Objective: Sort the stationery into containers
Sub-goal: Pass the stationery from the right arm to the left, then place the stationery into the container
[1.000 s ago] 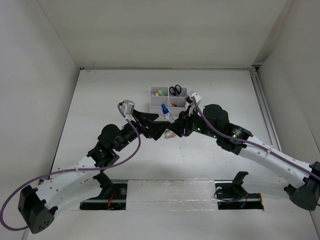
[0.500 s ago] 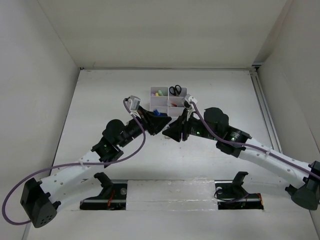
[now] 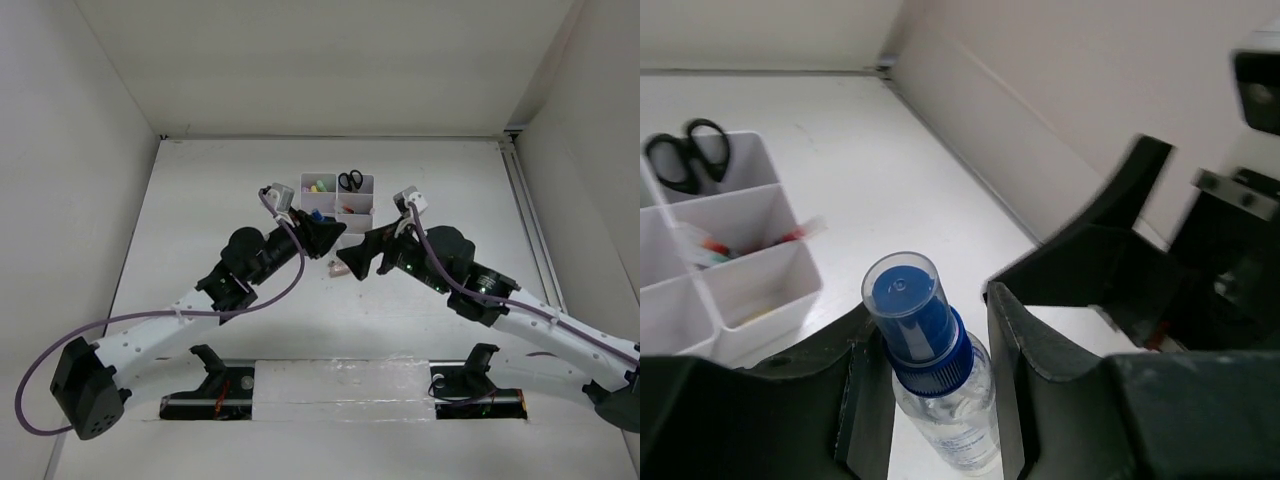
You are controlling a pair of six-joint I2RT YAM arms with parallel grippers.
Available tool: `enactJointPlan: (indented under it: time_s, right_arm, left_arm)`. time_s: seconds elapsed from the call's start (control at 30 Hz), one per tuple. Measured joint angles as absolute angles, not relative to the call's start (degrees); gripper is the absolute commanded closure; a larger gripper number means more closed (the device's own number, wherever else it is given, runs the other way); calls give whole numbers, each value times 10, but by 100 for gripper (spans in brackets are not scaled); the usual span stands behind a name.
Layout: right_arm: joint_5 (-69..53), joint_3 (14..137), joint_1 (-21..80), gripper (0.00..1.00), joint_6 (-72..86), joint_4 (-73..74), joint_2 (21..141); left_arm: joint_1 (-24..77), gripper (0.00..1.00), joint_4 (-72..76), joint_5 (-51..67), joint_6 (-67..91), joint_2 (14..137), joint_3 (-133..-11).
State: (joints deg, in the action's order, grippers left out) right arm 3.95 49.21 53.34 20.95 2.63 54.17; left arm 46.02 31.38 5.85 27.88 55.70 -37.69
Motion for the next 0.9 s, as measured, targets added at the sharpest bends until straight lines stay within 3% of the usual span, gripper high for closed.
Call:
enactJointPlan:
  time_s: [0.2, 0.43, 0.6, 0.9]
  right_arm:
    - [187, 454, 533, 0, 253, 110, 470]
    - [221, 406, 534, 0, 278, 161, 345]
    - [223, 390, 537, 0, 290, 183, 295]
    - [270, 375, 542, 0, 319, 228, 319]
  left_arm:
    - [460, 100, 320, -84, 216, 654, -423]
    - [449, 100, 345, -243, 144, 777, -471]
    - [439, 100, 376, -308, 97, 837, -505]
    - [438, 100, 405, -344, 53, 915, -551]
